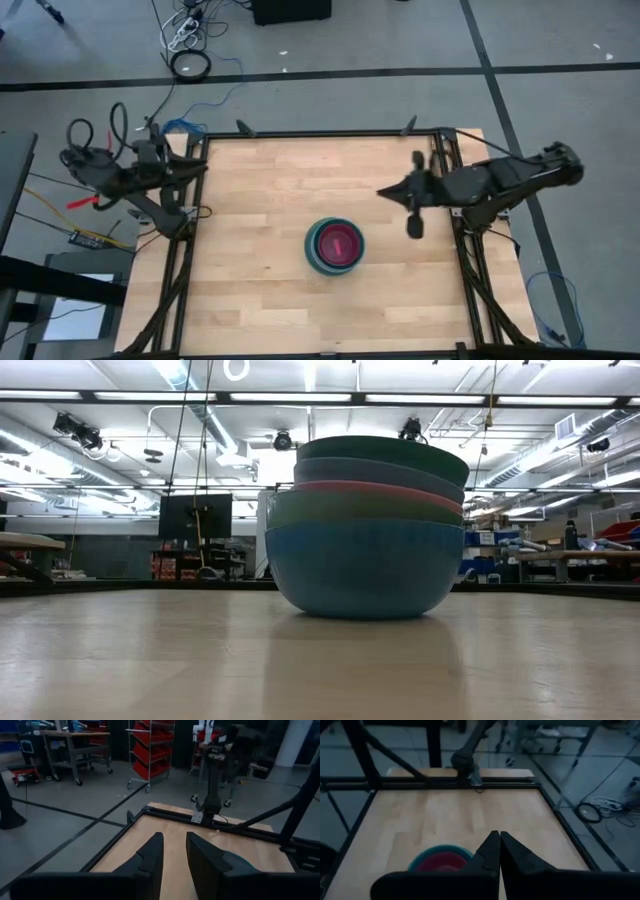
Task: Nest bowls inside each other
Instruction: Return to Home Position
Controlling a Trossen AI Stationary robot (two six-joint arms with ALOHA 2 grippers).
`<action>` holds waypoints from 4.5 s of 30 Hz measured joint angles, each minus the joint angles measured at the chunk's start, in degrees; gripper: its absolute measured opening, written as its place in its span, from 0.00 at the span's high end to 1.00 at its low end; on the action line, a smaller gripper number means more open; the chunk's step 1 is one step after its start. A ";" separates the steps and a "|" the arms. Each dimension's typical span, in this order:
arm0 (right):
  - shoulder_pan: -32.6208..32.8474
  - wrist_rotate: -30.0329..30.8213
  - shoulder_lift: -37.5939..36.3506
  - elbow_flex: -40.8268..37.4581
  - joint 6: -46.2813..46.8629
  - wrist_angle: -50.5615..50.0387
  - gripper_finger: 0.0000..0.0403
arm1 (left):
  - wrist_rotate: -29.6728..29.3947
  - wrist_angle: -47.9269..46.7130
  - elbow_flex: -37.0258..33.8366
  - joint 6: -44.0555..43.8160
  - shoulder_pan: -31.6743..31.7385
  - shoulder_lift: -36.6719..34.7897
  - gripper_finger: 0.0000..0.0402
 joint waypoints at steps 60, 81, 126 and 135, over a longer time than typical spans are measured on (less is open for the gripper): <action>-22.64 -18.01 -30.42 -70.46 1.66 56.82 1.00 | -6.04 46.19 -61.20 6.77 0.22 -25.72 0.88; -25.51 -27.40 -29.61 -70.48 -6.42 67.02 1.00 | 4.79 47.26 -61.22 8.57 -0.04 -25.74 0.88; -36.05 -37.30 -56.97 -70.54 -4.31 38.92 1.00 | 4.71 47.28 -61.26 8.62 0.00 -25.73 0.88; -37.34 -36.63 -59.35 -70.57 -3.86 36.35 1.00 | 4.68 47.29 -61.27 8.61 0.00 -25.73 0.88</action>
